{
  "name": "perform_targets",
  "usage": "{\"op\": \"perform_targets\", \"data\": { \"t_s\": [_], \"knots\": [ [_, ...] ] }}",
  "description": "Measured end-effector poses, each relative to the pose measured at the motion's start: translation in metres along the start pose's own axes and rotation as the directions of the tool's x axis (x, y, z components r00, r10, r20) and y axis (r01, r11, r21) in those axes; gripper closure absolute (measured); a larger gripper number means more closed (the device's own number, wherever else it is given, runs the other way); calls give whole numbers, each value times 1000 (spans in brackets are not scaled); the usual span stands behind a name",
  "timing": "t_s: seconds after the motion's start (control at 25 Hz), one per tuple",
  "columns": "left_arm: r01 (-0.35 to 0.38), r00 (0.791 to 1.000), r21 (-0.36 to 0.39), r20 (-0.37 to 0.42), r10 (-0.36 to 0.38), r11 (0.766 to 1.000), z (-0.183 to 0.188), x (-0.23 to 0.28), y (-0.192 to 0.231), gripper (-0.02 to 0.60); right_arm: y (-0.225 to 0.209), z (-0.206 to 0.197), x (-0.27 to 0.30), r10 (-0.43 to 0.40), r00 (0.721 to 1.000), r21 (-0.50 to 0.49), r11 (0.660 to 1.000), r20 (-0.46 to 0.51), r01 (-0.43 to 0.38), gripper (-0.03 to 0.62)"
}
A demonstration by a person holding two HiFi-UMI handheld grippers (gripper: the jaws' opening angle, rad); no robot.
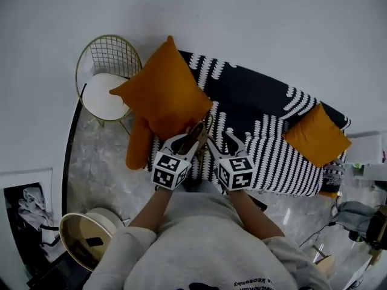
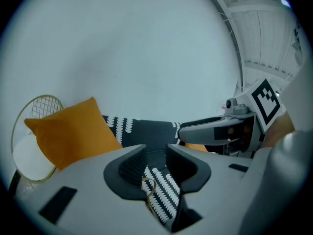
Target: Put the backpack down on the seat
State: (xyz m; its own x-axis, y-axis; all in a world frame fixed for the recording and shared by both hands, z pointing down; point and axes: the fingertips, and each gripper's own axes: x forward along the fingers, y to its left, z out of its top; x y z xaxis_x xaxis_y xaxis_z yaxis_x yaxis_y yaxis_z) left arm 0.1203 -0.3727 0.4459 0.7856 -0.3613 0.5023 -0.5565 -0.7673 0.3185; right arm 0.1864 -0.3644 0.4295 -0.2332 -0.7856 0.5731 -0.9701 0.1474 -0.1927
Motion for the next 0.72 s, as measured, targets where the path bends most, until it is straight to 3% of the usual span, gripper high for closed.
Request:
{"op": "perform_targets", "data": {
  "t_s": [0.24,0.4,0.72],
  "knots": [
    [20,996,38,82,-23,999,30,-29,-22,533,23,26,-29,28,996,-21,999,90,-26,362],
    [47,992,92,116,-57,995,40,-48,-37,554,39,33,-46,44,989,-21,999,138,-42,394],
    [28,981,122,188,-51,992,63,-83,-39,561,66,42,-66,30,972,-26,999,232,-25,541]
  ]
}}
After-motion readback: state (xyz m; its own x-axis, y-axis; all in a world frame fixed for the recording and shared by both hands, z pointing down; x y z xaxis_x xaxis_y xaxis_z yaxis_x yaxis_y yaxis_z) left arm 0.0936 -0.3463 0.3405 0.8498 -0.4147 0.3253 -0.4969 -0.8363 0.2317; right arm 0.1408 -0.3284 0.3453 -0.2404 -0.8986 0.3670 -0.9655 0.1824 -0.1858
